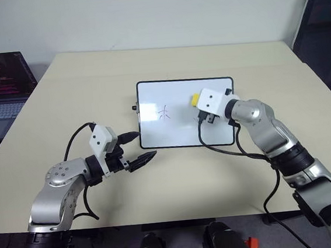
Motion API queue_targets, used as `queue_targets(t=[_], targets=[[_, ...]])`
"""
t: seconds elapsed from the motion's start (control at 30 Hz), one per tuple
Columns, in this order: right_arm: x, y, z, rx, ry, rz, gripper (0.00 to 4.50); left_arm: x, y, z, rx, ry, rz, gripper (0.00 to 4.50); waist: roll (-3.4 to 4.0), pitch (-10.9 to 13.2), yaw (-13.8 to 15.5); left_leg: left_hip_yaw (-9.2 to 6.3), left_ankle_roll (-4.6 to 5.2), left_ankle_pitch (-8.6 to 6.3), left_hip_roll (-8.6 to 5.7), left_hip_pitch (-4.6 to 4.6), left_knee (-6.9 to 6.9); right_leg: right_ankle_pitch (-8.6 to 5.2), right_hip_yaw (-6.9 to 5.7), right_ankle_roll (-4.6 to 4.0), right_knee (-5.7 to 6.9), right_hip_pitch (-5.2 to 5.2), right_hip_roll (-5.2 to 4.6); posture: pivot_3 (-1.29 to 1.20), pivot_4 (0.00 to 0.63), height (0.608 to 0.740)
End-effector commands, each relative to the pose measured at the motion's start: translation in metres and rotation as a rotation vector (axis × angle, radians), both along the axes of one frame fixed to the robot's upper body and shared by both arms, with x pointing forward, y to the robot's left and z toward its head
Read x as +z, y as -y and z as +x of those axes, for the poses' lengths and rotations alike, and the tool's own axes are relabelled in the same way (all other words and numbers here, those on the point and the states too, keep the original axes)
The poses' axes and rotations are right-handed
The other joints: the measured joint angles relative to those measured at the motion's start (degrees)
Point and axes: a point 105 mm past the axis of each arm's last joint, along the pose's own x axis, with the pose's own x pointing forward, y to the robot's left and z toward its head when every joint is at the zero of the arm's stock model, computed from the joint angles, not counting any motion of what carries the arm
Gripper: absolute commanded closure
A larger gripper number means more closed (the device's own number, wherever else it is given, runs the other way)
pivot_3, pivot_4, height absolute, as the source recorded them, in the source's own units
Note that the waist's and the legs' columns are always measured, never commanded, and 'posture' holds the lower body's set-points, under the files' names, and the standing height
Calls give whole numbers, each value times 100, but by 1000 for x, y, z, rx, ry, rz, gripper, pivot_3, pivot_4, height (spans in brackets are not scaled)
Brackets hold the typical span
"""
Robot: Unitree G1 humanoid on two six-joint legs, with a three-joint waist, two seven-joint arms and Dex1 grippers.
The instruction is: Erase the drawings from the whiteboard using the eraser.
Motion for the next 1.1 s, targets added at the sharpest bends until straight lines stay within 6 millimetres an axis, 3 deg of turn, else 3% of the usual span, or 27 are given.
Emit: queue_targets(t=[0.03, 0.2, 0.37, 0.63, 0.87, 1.1], targets=[[-29, 13, -9, -10, -111, -94, 3174, 11, 1, -3, -14, 46, 6, 0, 0, 0, -1, 0, 0, 0, 0, 0, 1, 0, 0, 0, 0, 1, 0, 0, 150, 740], [-27, 14, -11, 7, -89, -139, 3174, 11, 1, -3, -16, 45, 6, 0, 0, 0, -7, 0, -1, 1, -1, 3, 11, 2, 3, -2, 1, 0, -2, 0, 150, 740], [-2, 14, -3, -45, -25, 7, 3174, 11, 1, -4, -11, 43, 6, 0, -1, 0, -7, 0, -1, 1, -2, 3, 12, 4, 3, -5, 1, -24, -2, 0, 150, 740], [18, -3, -42, 61, -185, 421, 3174, 21, -14, -6, 33, 21, -36, 0, 2, 3, 11, 1, -2, -1, -1, -33, -9, -3, 1, 6, 5, -37, -1, 0, 150, 740], [10, -7, -91, 183, -239, 563, 3174, 37, -28, -2, 83, 54, -74, 0, 2, 3, 16, -1, -16, -13, 0, -33, -25, -30, -4, 13, 3, -38, -1, 0, 150, 740], [4, -14, -101, 200, -242, 664, 3174, 37, -34, -6, 72, 47, -48, 0, 2, 4, -10, 0, -18, -13, 0, -27, -7, -29, -1, -5, 10, -36, -1, 0, 150, 740]])
